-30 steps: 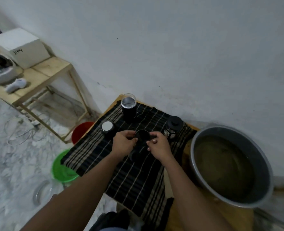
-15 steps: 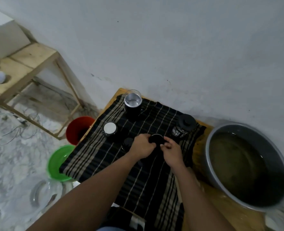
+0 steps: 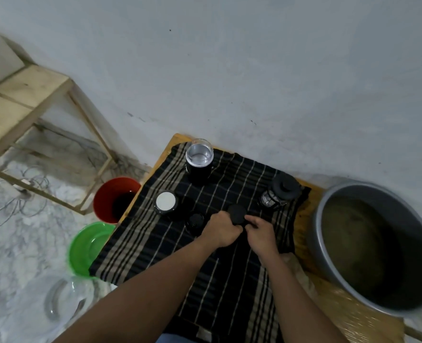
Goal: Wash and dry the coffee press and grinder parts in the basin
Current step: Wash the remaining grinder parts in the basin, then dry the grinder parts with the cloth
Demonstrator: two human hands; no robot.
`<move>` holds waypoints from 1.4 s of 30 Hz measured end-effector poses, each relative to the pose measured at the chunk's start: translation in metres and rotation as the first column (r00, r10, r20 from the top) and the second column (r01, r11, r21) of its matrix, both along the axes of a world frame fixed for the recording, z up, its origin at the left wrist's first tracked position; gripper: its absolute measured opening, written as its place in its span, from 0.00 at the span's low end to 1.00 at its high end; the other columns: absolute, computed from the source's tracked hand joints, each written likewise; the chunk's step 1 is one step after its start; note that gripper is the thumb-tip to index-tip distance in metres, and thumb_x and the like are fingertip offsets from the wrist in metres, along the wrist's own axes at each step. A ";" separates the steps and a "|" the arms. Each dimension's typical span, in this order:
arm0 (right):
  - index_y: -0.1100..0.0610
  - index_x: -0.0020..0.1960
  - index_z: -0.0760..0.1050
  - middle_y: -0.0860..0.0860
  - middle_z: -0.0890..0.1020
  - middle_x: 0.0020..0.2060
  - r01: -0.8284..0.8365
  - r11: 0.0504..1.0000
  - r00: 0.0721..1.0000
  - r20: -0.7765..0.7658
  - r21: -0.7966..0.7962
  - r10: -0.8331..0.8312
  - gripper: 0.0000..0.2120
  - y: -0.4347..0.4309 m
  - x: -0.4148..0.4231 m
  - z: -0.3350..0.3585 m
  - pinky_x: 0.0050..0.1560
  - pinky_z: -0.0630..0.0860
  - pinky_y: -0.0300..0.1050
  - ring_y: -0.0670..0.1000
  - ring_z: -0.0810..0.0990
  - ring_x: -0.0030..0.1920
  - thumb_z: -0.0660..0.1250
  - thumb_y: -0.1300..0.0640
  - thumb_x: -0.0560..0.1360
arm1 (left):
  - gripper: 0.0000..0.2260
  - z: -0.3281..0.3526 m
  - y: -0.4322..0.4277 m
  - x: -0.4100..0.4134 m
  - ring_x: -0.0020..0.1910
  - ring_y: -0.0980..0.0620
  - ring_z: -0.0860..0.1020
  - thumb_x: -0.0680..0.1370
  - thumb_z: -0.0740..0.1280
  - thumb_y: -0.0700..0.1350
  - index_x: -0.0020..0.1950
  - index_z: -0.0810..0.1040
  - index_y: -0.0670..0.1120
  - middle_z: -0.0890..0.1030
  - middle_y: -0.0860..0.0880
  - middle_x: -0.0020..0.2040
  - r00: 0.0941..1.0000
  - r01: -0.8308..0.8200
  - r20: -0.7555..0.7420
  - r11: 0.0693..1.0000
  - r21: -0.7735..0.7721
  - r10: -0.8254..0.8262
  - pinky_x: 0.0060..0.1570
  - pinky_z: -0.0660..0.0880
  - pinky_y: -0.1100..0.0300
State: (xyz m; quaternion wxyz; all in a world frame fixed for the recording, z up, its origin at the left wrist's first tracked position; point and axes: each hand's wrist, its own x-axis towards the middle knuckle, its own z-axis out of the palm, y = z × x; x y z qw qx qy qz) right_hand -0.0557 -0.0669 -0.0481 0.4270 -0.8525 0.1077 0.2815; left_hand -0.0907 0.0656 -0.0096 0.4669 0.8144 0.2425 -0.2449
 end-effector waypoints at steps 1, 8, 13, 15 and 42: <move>0.55 0.67 0.78 0.51 0.83 0.55 0.001 1.000 1.000 -0.006 -0.010 -0.001 0.16 0.001 0.000 0.000 0.33 0.72 0.35 0.45 0.76 0.35 0.62 0.64 0.82 | 0.06 -0.001 0.000 0.000 0.39 0.45 0.82 0.75 0.68 0.45 0.41 0.77 0.43 0.82 0.45 0.39 1.000 0.012 -0.006 1.000 -0.001 -0.012 0.36 0.78 0.54; 0.54 0.64 0.79 0.53 0.84 0.43 -0.029 0.997 1.000 -0.009 -0.070 0.028 0.16 0.003 0.003 0.002 0.26 0.69 0.40 0.48 0.74 0.26 0.59 0.64 0.81 | 0.07 -0.003 0.004 0.003 0.37 0.47 0.79 0.77 0.66 0.45 0.44 0.77 0.43 0.80 0.46 0.39 1.000 -0.009 -0.015 1.000 -0.016 0.009 0.35 0.75 0.57; 0.57 0.63 0.79 0.54 0.82 0.59 0.029 0.999 0.993 0.119 -0.028 -0.025 0.15 0.013 0.018 0.020 0.43 0.74 0.38 0.46 0.78 0.43 0.59 0.65 0.82 | 0.16 0.026 0.016 0.014 0.39 0.50 0.83 0.77 0.68 0.46 0.63 0.79 0.42 0.84 0.45 0.48 0.971 -0.170 0.163 0.985 -0.034 0.173 0.41 0.79 0.59; 0.59 0.65 0.78 0.53 0.81 0.61 0.001 1.000 0.987 0.159 0.016 -0.004 0.15 0.028 0.029 0.032 0.43 0.73 0.31 0.44 0.77 0.45 0.59 0.65 0.82 | 0.15 0.044 0.034 0.016 0.44 0.51 0.82 0.77 0.69 0.44 0.63 0.79 0.42 0.83 0.47 0.50 0.905 -0.282 0.326 0.959 -0.022 0.273 0.46 0.78 0.61; 0.60 0.56 0.79 0.58 0.83 0.54 0.282 0.694 0.954 -0.116 0.662 -0.277 0.20 0.076 0.058 0.105 0.56 0.81 0.52 0.56 0.82 0.56 0.54 0.48 0.85 | 0.37 0.041 0.127 0.044 0.60 0.52 0.77 0.64 0.81 0.57 0.68 0.69 0.49 0.79 0.53 0.61 0.741 0.051 0.650 0.979 0.196 -0.169 0.62 0.74 0.44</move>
